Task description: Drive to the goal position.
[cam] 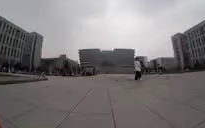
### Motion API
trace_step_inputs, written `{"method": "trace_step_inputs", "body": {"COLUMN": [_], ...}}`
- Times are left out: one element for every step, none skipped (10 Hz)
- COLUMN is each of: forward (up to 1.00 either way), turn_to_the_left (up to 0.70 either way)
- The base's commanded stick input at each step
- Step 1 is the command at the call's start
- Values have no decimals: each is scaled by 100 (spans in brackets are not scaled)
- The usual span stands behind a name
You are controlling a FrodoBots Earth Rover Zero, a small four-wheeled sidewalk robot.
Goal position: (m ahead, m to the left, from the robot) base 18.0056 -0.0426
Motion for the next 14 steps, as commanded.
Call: {"method": "trace_step_inputs", "body": {"forward": [70, 70, 70, 70, 70, 70, 70, 70, 70, 70, 70, 70, 70, 70], "turn_to_the_left": [-1, -1, -1, -1, -1, -1, -1, -1, -1, -1, -1, -1, -1, -1]}}
